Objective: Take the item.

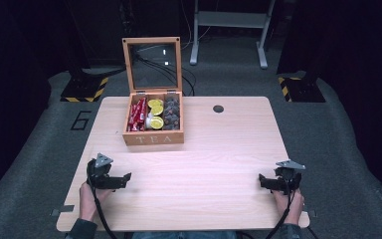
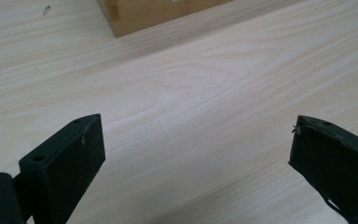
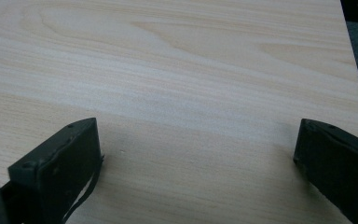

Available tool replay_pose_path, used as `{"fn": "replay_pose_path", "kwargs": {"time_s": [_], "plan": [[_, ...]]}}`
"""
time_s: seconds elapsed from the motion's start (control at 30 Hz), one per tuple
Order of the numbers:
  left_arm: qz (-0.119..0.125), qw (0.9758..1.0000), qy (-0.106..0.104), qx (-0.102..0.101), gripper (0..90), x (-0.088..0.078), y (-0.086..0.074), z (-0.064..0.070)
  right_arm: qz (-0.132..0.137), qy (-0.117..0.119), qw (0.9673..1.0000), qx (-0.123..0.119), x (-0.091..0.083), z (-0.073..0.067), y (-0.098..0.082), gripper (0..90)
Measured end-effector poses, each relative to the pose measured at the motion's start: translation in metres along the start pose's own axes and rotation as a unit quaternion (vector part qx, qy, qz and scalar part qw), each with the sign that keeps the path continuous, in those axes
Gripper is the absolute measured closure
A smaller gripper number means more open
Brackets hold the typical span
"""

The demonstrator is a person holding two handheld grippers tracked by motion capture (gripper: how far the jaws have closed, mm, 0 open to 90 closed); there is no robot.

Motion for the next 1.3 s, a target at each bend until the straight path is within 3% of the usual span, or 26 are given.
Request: {"fn": "replay_pose_path", "kwargs": {"time_s": [1.3], "plan": [[0.019, 0.9984, -0.028, 0.046, 6.6, 0.013, 0.078, 0.006, 0.001, 0.0, 1.0, 0.0, 0.0, 0.0, 0.0, 0.0]]}}
Point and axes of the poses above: each handheld gripper's, and its own axes: x roughly forward along the jaws, y roughly out of its top, z roughly to its right, the point moved 7 cm from there along x, roughly forward along the jaws, and after that the axes turned 9 degrees about -y, right-handed, at the moved point
